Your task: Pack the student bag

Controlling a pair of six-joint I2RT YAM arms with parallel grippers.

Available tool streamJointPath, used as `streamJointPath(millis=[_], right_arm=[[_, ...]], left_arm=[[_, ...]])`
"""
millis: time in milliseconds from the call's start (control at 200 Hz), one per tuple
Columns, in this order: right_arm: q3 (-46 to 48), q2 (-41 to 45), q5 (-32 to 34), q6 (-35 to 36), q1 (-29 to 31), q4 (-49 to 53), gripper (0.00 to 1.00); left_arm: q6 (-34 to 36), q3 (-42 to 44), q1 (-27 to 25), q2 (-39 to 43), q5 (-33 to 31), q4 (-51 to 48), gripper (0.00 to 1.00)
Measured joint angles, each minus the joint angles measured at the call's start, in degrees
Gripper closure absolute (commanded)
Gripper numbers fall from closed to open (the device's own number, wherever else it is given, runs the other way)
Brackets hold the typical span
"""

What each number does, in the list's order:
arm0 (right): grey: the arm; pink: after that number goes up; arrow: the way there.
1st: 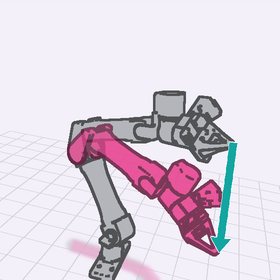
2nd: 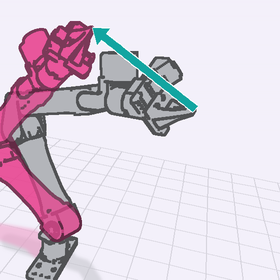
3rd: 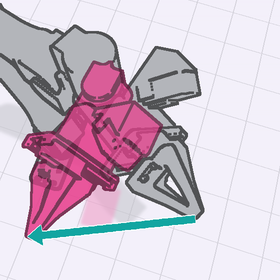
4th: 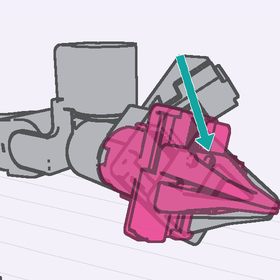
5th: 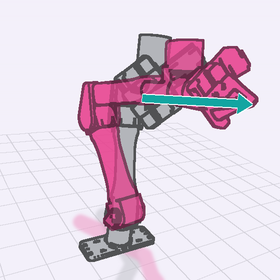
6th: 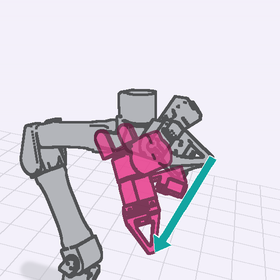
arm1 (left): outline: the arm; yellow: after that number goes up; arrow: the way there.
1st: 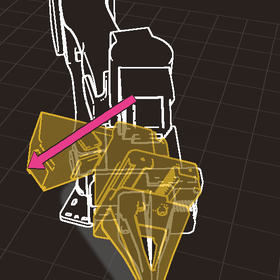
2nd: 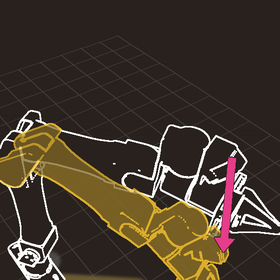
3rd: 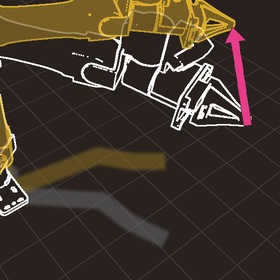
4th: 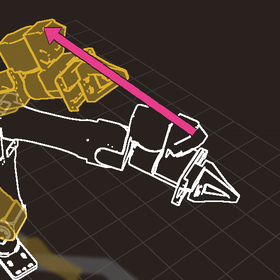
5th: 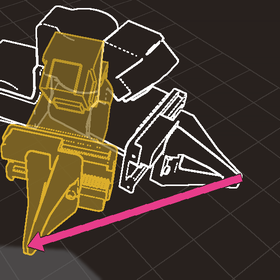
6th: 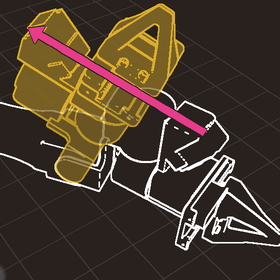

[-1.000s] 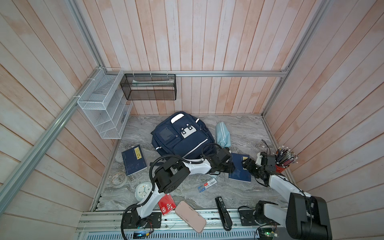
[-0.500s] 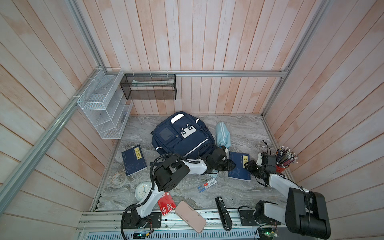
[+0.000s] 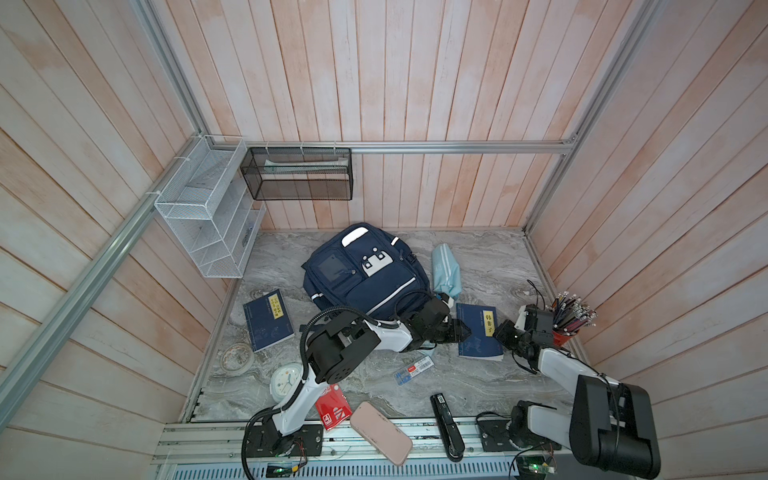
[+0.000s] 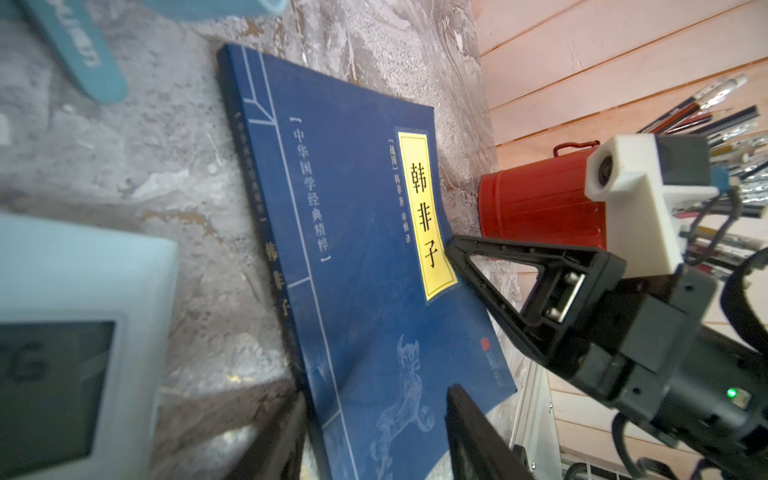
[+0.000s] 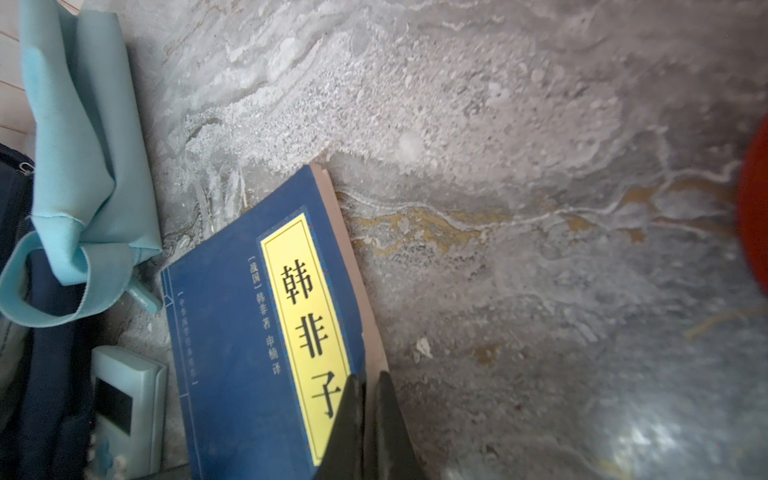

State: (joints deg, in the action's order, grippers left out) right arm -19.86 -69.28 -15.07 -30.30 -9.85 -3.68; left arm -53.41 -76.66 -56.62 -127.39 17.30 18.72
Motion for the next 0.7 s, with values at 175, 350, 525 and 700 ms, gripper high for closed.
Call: streamJointPath(millis=[175,350,525,700], right_arm=[[0.87,5.14,-3.76,-1.27,-0.55,2.12,1.00],[0.96,12.57,-8.74,-3.89,-0.74,4.13,1.00],[1.05,15.74,-13.40,-5.73,-1.22,4.44,1.00],[0.87,17.92,-16.00,-6.38,-2.14,6.40,1.00]], left_arm=[[-0.33,2.21,-0.31,1.81,-0.87,-0.59,0.42],[-1.62,4.26,-0.42,2.64,-0.44,1.51,0.40],[-2.23,4.46,-0.44,2.64,0.31,2.23,0.38],[-2.91,6.19,-0.44,3.17,0.52,4.63,0.36]])
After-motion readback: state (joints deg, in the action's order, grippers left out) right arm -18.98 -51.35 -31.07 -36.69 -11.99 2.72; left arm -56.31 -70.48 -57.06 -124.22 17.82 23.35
